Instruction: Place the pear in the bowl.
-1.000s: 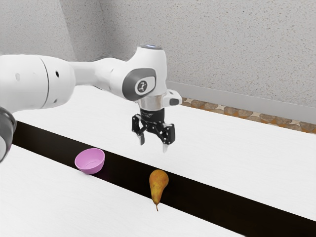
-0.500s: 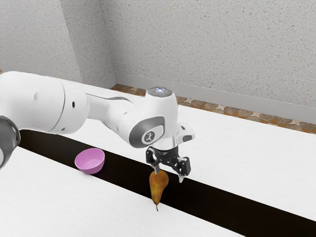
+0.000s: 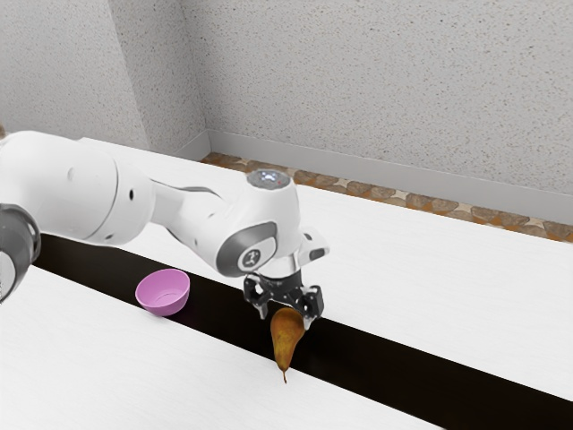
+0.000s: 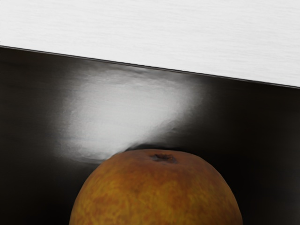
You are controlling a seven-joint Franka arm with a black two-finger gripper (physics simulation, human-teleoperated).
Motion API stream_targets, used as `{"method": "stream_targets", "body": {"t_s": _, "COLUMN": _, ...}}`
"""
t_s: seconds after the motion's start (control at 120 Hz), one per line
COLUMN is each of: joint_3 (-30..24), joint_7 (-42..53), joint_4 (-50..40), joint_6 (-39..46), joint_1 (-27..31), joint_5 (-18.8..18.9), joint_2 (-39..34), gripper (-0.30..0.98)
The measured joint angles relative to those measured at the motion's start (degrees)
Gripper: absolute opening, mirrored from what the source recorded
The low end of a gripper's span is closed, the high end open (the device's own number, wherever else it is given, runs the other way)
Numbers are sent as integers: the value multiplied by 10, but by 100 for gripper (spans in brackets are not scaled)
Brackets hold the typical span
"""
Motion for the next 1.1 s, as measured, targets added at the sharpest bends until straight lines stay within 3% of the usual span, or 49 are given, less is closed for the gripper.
{"method": "stream_targets", "body": {"t_s": 0.308, "joint_3": -1, "joint_7": -16, "joint_4": 3, "joint_6": 6, "joint_1": -1, "joint_5": 0, "joint_2": 16, "gripper": 65}}
{"method": "stream_targets", "body": {"t_s": 0.567, "joint_3": -1, "joint_7": -25, "joint_4": 3, "joint_6": 13, "joint_1": 0, "joint_5": 0, "joint_2": 22, "gripper": 51}}
{"method": "stream_targets", "body": {"t_s": 0.808, "joint_3": -1, "joint_7": -30, "joint_4": 3, "joint_6": 15, "joint_1": 0, "joint_5": 0, "joint_2": 23, "gripper": 46}}
{"method": "stream_targets", "body": {"t_s": 1.1, "joint_3": -2, "joint_7": -35, "joint_4": 1, "joint_6": 10, "joint_1": 0, "joint_5": 1, "joint_2": -10, "gripper": 43}}
